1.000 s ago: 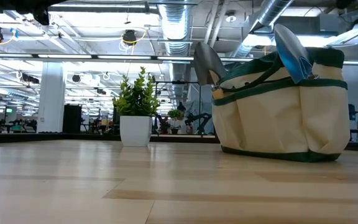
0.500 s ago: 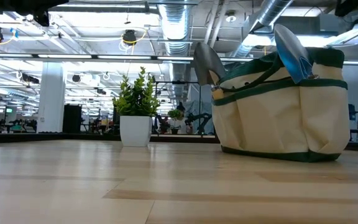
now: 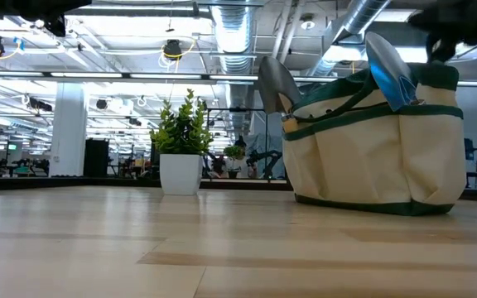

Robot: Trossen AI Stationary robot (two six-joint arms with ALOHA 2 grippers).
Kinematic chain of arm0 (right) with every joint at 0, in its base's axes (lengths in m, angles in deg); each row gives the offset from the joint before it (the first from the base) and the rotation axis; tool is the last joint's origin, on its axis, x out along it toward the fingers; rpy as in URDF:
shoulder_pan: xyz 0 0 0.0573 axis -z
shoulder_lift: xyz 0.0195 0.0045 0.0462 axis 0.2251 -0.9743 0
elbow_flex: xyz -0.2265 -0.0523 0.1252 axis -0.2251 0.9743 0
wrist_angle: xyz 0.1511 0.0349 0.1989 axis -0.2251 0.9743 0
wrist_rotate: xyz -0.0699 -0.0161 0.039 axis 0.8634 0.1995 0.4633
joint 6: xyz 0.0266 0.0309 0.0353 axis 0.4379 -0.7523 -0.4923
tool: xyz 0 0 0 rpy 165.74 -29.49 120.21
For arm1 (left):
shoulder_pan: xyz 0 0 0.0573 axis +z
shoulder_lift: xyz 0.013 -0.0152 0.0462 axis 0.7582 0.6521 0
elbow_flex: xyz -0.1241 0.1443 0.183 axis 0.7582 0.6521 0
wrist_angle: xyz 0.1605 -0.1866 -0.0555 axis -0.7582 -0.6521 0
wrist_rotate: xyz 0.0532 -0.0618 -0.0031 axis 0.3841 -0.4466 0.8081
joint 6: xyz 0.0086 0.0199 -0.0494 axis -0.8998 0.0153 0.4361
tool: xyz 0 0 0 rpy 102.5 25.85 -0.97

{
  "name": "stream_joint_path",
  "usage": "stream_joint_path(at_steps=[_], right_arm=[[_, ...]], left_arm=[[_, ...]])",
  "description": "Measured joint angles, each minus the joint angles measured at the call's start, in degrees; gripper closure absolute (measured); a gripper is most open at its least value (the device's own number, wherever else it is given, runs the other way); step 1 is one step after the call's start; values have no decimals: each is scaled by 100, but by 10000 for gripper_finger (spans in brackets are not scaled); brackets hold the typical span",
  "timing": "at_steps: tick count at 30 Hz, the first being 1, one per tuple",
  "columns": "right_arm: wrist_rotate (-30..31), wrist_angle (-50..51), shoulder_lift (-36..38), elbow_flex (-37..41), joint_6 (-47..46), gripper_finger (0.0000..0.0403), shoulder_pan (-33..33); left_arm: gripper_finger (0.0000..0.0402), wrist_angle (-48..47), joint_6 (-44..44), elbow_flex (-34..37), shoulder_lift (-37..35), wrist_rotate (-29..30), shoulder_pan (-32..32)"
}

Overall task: Pick & Place Garden tools in Gardening bag
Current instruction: Return to Home Position

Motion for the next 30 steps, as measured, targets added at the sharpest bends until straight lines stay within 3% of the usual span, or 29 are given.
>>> stream_joint_path(at_steps=[15,25,30], right_arm=[[-452,-874,2,1441,-144,402,-4],[-1658,-996,-7,1567,40,402,-4],[-1719,-990,-7,1567,118,402,-9]], left_arm=[[400,-48,155,0,0,-2,0],[400,-63,168,0,0,-2,0],[400,-64,170,0,0,-1,0]])
